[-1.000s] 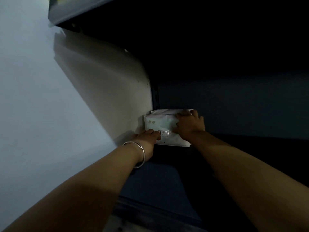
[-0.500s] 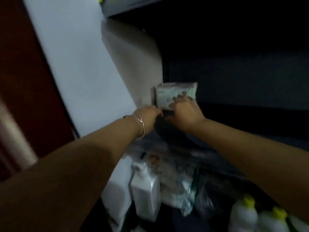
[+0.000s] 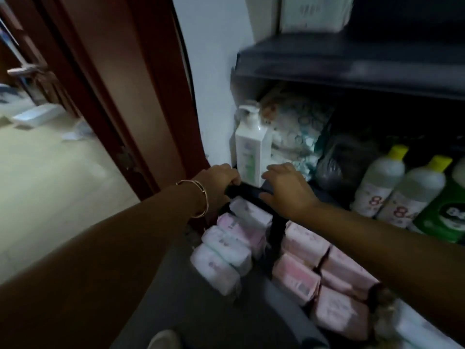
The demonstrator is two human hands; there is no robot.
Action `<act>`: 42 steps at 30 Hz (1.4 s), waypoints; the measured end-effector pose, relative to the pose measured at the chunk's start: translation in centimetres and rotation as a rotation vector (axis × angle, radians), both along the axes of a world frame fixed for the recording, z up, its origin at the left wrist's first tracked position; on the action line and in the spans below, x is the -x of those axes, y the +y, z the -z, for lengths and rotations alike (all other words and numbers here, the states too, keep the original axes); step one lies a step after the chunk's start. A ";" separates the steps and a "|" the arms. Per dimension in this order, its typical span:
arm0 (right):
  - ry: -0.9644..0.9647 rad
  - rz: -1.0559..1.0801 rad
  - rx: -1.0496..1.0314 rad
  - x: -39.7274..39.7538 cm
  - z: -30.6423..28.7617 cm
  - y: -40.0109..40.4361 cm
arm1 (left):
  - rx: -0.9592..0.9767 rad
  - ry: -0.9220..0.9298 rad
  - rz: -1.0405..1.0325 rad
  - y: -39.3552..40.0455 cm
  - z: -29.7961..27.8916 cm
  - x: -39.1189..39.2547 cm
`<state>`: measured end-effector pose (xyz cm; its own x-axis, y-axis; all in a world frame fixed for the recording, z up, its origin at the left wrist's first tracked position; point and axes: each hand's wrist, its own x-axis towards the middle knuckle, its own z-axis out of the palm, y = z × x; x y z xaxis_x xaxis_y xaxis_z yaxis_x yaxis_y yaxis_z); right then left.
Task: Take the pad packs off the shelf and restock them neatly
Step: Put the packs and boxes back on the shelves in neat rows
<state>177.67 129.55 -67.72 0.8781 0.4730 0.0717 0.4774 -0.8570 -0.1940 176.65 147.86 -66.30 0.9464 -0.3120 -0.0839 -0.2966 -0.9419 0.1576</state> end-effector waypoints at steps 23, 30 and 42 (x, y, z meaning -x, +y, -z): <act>0.386 0.113 0.240 2.0 22.0 9.8 | -0.222 0.381 0.078 5.3 22.1 2.7; 0.411 0.189 0.124 1.7 23.2 9.4 | -0.401 0.292 0.143 5.8 24.5 3.6; 0.452 0.150 0.008 1.2 19.5 7.1 | -0.575 0.358 0.321 5.2 20.2 2.8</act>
<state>176.42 136.69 -87.27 0.8793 0.3376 -0.3360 0.2176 -0.9122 -0.3471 173.81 153.07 -86.52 0.7003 -0.3825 -0.6026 -0.5940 -0.7805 -0.1949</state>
